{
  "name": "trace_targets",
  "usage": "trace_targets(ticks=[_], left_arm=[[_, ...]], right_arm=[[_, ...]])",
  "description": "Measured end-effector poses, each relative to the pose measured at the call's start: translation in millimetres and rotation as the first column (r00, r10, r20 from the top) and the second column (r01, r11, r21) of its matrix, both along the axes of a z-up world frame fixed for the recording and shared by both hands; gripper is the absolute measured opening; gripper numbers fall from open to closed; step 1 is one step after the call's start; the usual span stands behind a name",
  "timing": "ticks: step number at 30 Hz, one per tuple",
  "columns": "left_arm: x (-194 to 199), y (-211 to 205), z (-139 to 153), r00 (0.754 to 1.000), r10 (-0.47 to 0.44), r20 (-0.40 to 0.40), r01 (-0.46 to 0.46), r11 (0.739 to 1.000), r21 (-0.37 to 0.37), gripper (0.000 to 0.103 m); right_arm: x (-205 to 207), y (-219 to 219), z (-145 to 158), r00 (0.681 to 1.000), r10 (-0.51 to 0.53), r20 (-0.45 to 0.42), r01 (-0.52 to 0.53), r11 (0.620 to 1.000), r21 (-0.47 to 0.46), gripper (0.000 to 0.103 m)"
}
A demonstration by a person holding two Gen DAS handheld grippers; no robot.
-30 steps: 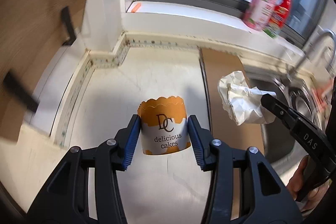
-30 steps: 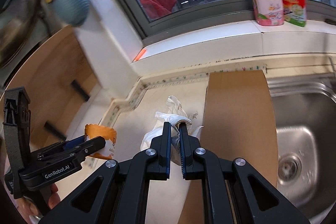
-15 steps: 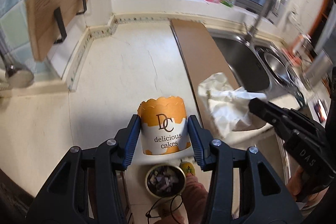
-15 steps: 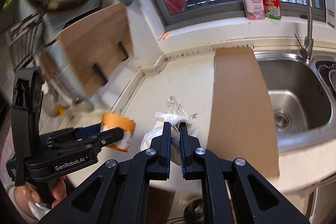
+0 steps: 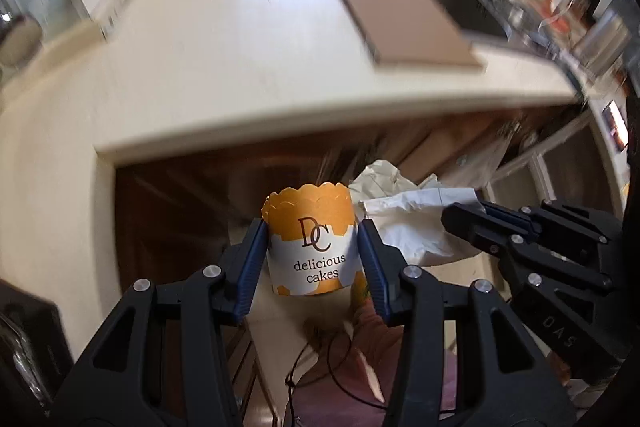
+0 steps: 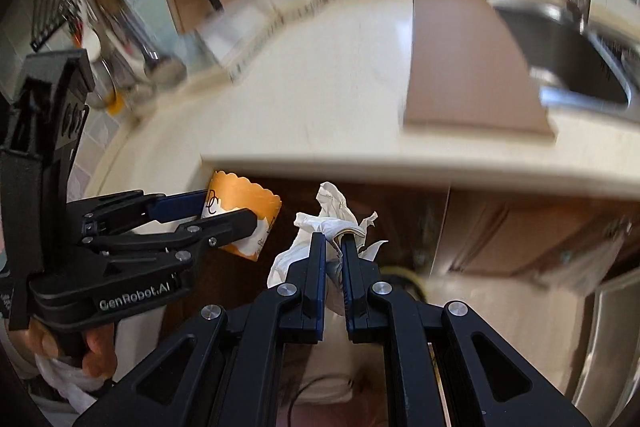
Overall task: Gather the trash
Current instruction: 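Carry the tissue and cake cup down over the black bin and open both grippers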
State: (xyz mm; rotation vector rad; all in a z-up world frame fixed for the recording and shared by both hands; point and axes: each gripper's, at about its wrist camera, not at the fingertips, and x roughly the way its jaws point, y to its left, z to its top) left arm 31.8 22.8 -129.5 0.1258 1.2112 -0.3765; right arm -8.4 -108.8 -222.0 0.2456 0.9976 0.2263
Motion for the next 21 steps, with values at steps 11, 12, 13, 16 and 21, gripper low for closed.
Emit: trace_targets(ticks=[11,12,13,16,21], left_arm=[[-13,-23,-180,0.985,0.065,-0.159,-0.045,0.991,0.128,0.044],[-13,-25,-200,0.984,0.070,-0.167,-0.045,0.988,0.148,0.044],[-13,-26,-223,0.980,0.081,-0.181,-0.051,0.985,0.164,0.044],[-10,-27,-274,0.970,0.103,-0.221,-0.062,0.981,0.184,0.045],[-2,-21,-344,0.956,0.124,-0.267,-0.081,0.983,0.168,0.047]], right_arm=[[-9,-23,-183,0.975,-0.078,-0.208,0.088,0.995,0.041,0.007],[-7,-26,-200,0.971,-0.086,-0.224,0.097,0.994,0.041,0.007],[-7,-29,-221,0.966,-0.095,-0.241,0.108,0.993,0.040,0.007],[-4,-35,-284,0.951,-0.119,-0.284,0.132,0.991,0.025,0.007],[6,-44,-369,0.924,-0.148,-0.353,0.162,0.987,0.009,0.007]])
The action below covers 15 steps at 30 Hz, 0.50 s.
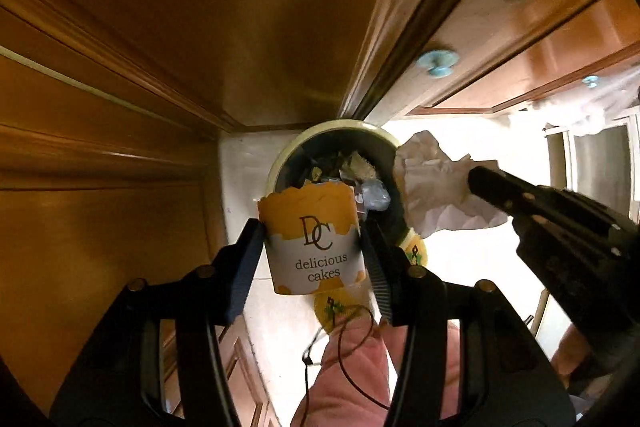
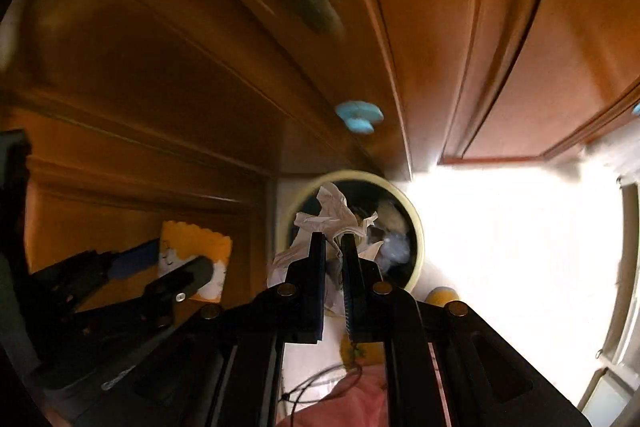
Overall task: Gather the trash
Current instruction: 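Carry the tissue and cake cup down over the black bin and open both grippers, then raise both tools back up toward the counter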
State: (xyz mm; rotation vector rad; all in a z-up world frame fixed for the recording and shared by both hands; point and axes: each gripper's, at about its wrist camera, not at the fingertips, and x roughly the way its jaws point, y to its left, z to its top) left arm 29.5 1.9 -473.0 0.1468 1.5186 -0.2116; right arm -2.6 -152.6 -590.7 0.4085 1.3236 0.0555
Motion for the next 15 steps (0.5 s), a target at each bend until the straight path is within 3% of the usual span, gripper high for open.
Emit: trace_targets(ticks=[4,6,8,11,15], left_arm=[[8,0,-28,1.000,-0.001,-0.025,0.001,1.000,-0.017,0.049],[11,3,-35,0.999,-0.004,-0.034,0.003,1.000,-0.010,0.052],[17,4,-36,0.999,-0.003,-0.042,0.002,1.000,-0.001,0.054],[25,0,-32,0.999,0.002,-0.051,-0.001,1.000,0.007,0.055],[27,-3,-22,0.998,-0.001,-0.055,0.002,1.000,0.023,0.055]], right_arm=[[2,2,-49,1.000,0.003,-0.031,-0.002,1.000,0.014,0.009],[8,5,-64,0.999,0.006,-0.041,-0.005,1.000,0.027,0.016],[8,8,-74,0.998,0.016,-0.058,-0.014,1.000,0.022,0.029],[3,12,-81,0.997,0.032,-0.069,-0.031,0.999,0.020,0.036],[10,3,-72,0.995,0.061,-0.073,-0.059,0.998,0.031,0.036]])
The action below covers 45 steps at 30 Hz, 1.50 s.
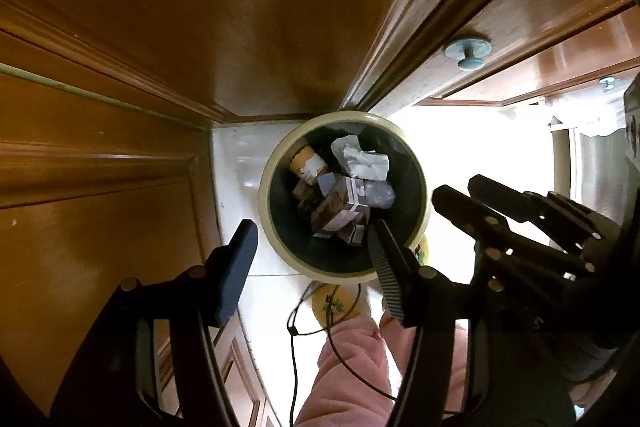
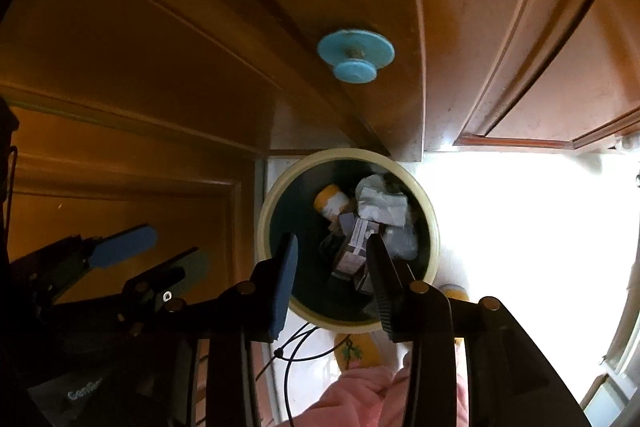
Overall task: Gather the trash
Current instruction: 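Raise both tools back up toward the counter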
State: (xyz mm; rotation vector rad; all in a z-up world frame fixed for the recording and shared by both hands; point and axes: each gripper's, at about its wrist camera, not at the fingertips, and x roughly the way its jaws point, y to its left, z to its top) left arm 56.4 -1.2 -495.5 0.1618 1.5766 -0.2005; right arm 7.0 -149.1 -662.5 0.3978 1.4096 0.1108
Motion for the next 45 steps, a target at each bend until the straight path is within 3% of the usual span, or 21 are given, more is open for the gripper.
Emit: trace_targets(ticks=[6,8,11,16,23,33,37,45], left_arm=[[-4,1,31,1.000,0.016,0.013,-0.016,1.000,-0.012,0.055],[-7,5,41,0.999,0.023,0.022,-0.023,1.000,-0.021,0.056],[-13,7,48,0.999,0.029,0.034,-0.028,0.999,-0.024,0.060],[-22,15,62,0.997,0.079,0.003,-0.079,0.997,-0.027,0.066],[-33,14,119,0.998,0.039,0.051,-0.039,0.999,0.010,0.070],[-50,15,238,0.989,-0.054,0.136,0.057,0.998,-0.014,0.070],[-54,16,289,0.983,-0.067,0.170,0.076,0.996,-0.046,0.070],[-39,25,397,0.951,-0.002,0.311,0.041,0.992,-0.119,0.070]], right_arm=[[14,-1,36,0.999,0.035,0.006,-0.035,0.999,-0.008,0.039],[13,4,51,0.999,0.038,0.012,-0.038,0.999,-0.016,0.046],[8,-2,66,0.999,0.022,0.028,-0.021,0.999,-0.036,0.053],[-3,-8,80,0.999,-0.018,0.031,0.018,0.999,-0.031,0.054],[-24,0,113,0.999,-0.035,0.037,0.036,0.999,-0.015,0.060],[-57,1,225,0.994,-0.050,0.094,0.052,0.999,-0.015,0.066],[-70,-5,287,0.985,-0.092,0.146,0.094,0.996,-0.004,0.067],[-84,-16,414,0.944,-0.134,0.300,0.148,0.989,-0.024,0.073]])
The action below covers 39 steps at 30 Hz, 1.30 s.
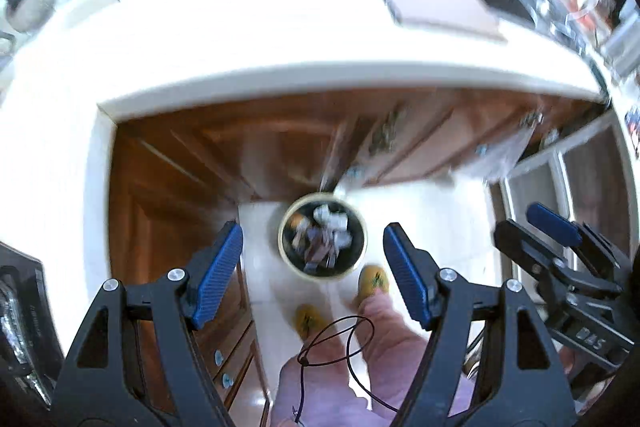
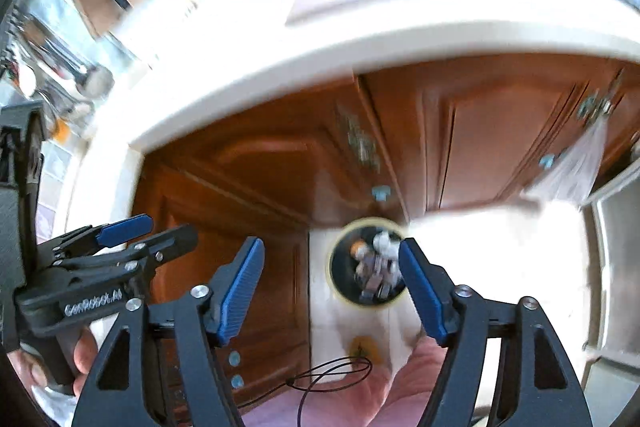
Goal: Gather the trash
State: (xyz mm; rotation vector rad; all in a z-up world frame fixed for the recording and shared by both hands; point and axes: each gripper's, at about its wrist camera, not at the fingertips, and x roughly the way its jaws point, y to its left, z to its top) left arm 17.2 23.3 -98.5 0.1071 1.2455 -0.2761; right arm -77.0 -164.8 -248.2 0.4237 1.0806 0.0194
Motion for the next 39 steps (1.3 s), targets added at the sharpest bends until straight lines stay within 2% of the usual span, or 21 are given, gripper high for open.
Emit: trace_targets(ticks=[6,8,12,19,25,29,32,39], left_arm=[[17,8,73,0.993,0.061,0.103,-0.056,0.997,-0.045,0.070],[20,9,99,0.988,0.072,0.138,-0.068,0.997,-0.039,0.070],[23,10,150,0.968,0.084,0.236,-0.082,0.996,-0.019,0.071],[15,16,208,0.931,0.127,0.343,-0.116,0.992,-0.054,0.075],[4,19,233,0.902,0.157,0.402,-0.146,0.988,-0.059,0.075],[0,18,234,0.896,0.174,0.408,-0.159,0.985,-0.070,0.075],[0,15,232,0.889,0.185,0.419,-0.173,0.983,-0.067,0.075],[0,10,229,0.884,0.179,0.431,-0.167,0.984,-0.067,0.075]], right_arm=[[-1,-8,108,0.990,-0.008,0.140,0.017,0.998,-0.059,0.075],[-1,-8,141,0.983,-0.004,0.181,0.020,0.996,-0.085,0.082],[2,-7,204,0.967,0.015,0.255,0.020,0.991,-0.135,0.085],[12,2,277,0.942,0.055,0.331,-0.002,0.987,-0.160,0.085],[21,8,314,0.920,0.088,0.381,-0.016,0.982,-0.188,0.085],[27,14,325,0.909,0.100,0.405,-0.012,0.977,-0.214,0.088],[31,19,327,0.897,0.106,0.430,0.000,0.971,-0.239,0.093],[38,30,318,0.883,0.133,0.449,-0.002,0.960,-0.282,0.095]])
